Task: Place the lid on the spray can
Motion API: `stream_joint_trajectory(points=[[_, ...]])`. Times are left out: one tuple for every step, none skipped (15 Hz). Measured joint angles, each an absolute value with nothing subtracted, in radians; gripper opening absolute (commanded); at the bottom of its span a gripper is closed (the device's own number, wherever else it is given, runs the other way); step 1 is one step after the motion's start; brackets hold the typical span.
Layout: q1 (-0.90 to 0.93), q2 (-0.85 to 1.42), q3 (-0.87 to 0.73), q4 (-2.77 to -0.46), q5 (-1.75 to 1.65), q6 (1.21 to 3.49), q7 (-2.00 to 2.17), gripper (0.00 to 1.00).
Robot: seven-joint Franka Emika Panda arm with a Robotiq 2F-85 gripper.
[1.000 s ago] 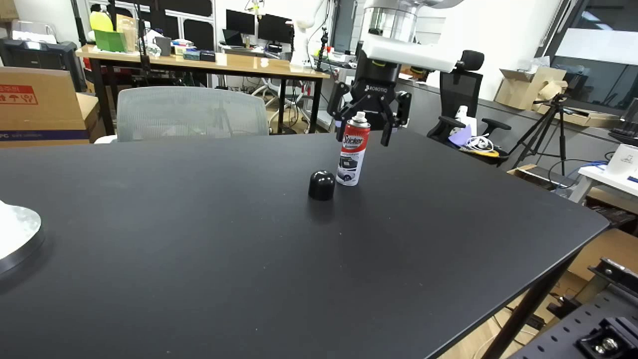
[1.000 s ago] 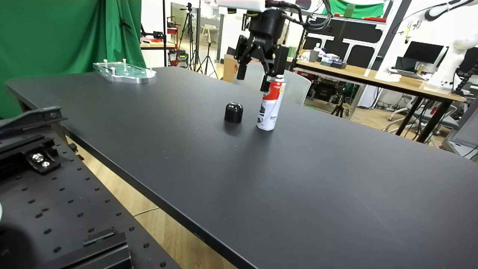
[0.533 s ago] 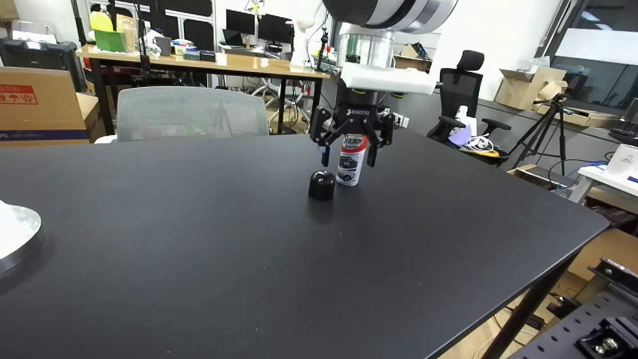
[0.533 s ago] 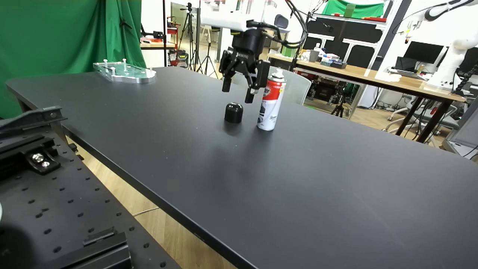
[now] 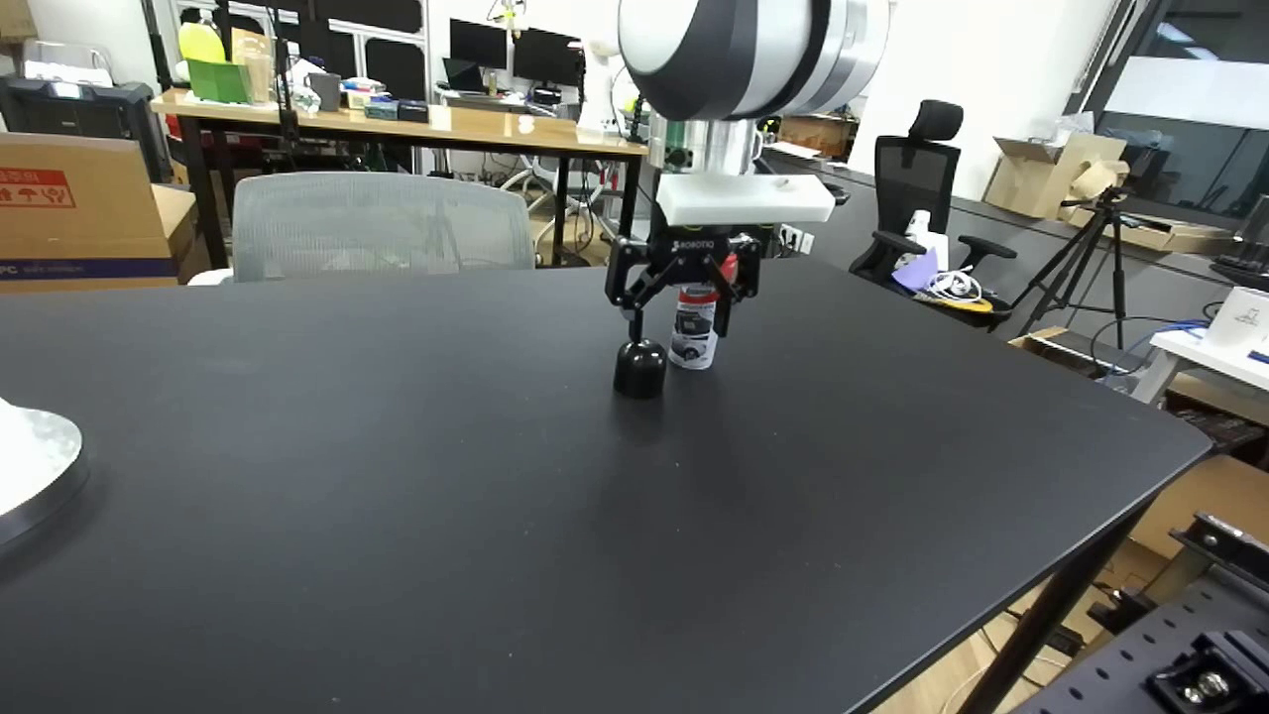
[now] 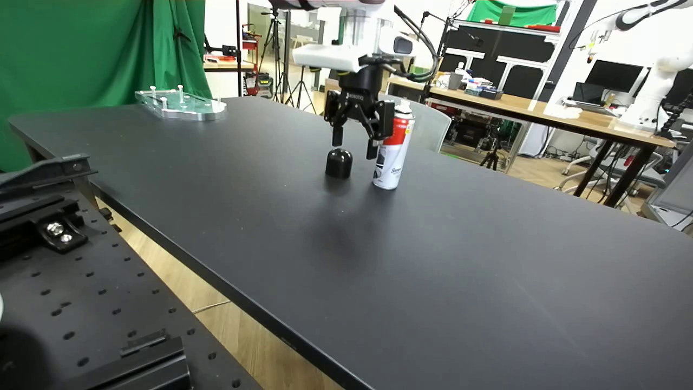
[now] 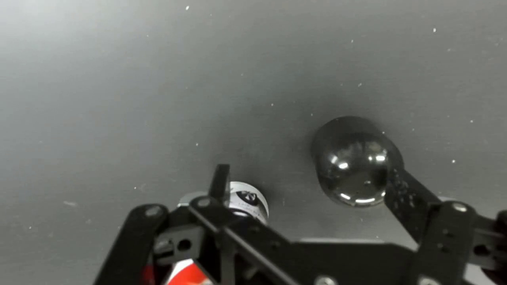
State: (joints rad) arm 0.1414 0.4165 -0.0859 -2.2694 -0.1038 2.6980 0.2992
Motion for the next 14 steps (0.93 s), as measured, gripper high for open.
stream_joint_trajectory(points=[[0.145,0.426,-0.088,-2.260,-0.102,2.703,0.299,1.00],[0.147,0.437,-0.088,-2.249,-0.100,2.709,0.299,1.00],[0.149,0.447,-0.086,-2.239,-0.098,2.714,0.299,1.00],[0.151,0.456,-0.083,-2.230,-0.097,2.717,0.299,1.00],[0.154,0.464,-0.079,-2.221,-0.095,2.719,0.299,1.00],[0.156,0.472,-0.074,-2.213,-0.094,2.719,0.299,1.00],[0.158,0.478,-0.070,-2.207,-0.092,2.719,0.299,1.00],[0.159,0.483,-0.064,-2.200,-0.086,2.719,0.298,1.00],[0.160,0.488,-0.058,-2.195,-0.077,2.719,0.297,1.00],[0.161,0.493,-0.053,-2.191,-0.070,2.719,0.297,1.00],[0.161,0.497,-0.048,-2.188,-0.058,2.718,0.295,0.83],[0.161,0.500,-0.044,-2.186,-0.046,2.716,0.294,0.74],[0.161,0.503,-0.040,-2.185,-0.034,2.716,0.293,0.66],[0.160,0.505,-0.035,-2.185,-0.021,2.716,0.293,0.60]])
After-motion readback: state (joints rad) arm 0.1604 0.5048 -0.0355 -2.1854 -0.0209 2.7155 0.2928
